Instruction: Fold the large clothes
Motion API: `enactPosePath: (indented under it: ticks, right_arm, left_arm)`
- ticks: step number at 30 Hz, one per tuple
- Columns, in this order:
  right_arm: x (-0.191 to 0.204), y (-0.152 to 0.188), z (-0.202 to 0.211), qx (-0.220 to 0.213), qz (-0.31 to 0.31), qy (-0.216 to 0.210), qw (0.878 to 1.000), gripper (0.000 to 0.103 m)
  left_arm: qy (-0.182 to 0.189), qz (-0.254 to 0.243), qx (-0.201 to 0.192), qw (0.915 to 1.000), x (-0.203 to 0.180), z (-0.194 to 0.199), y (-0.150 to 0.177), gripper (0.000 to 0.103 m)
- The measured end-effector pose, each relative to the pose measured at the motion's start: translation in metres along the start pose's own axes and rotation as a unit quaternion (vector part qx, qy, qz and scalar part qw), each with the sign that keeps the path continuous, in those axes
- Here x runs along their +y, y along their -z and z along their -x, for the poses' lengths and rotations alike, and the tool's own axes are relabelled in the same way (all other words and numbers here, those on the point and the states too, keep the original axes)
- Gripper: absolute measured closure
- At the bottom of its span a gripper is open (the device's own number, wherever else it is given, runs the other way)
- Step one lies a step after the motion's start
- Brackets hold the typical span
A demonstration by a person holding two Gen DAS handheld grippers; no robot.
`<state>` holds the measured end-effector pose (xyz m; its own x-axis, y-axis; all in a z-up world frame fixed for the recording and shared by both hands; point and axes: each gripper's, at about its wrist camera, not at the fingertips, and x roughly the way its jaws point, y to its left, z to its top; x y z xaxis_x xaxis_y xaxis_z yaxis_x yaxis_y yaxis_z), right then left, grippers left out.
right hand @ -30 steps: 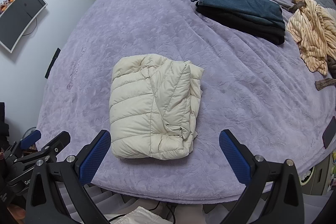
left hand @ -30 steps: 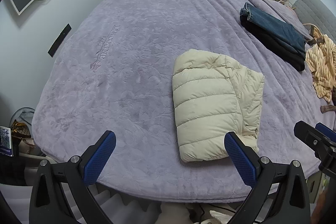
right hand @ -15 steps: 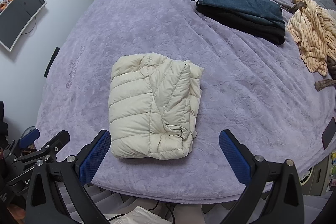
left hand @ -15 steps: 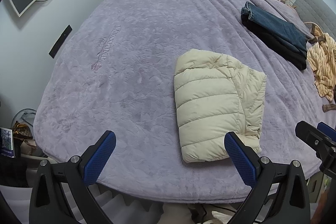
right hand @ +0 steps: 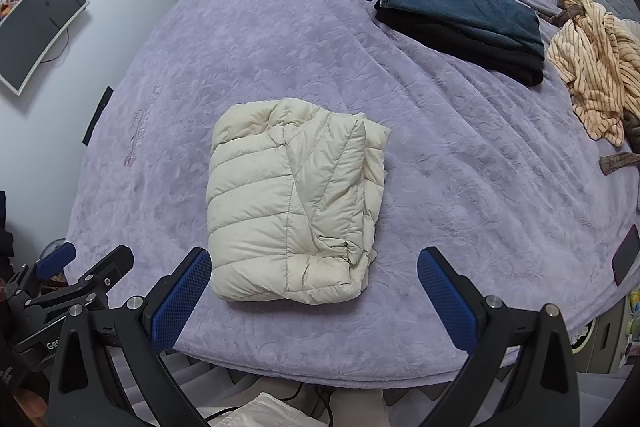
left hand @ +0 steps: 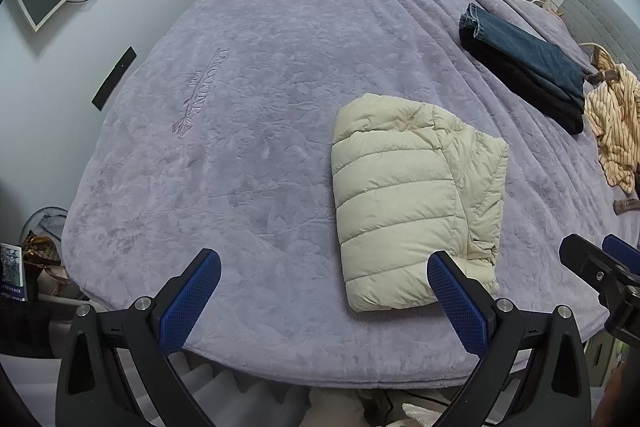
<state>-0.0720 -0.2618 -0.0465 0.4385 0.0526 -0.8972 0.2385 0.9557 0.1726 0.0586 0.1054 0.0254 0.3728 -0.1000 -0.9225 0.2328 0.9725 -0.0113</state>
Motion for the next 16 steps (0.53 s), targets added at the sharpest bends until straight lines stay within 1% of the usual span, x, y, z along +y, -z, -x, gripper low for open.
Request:
enactPosePath:
  ticks: [5, 9, 16]
  right_arm:
    - [-0.0007, 0.0005, 0.0002, 0.001, 0.000, 0.000, 1.000, 0.001]
    - [-0.0015, 0.0015, 0.0002, 0.002, 0.001, 0.000, 1.000, 0.001]
    - [-0.0018, -0.0004, -0.0003, 0.003, 0.002, -0.001, 1.000, 0.001]
  left_arm:
    - [0.008, 0.007, 0.000, 0.9999, 0.0033, -0.0014, -0.0001, 0.000]
    - [0.009, -0.001, -0.003, 0.9999, 0.0027, 0.0012, 0.0003, 0.000]
    - [0.011, 0.001, 0.004, 0.9999, 0.0038, -0.0004, -0.0006, 0.000]
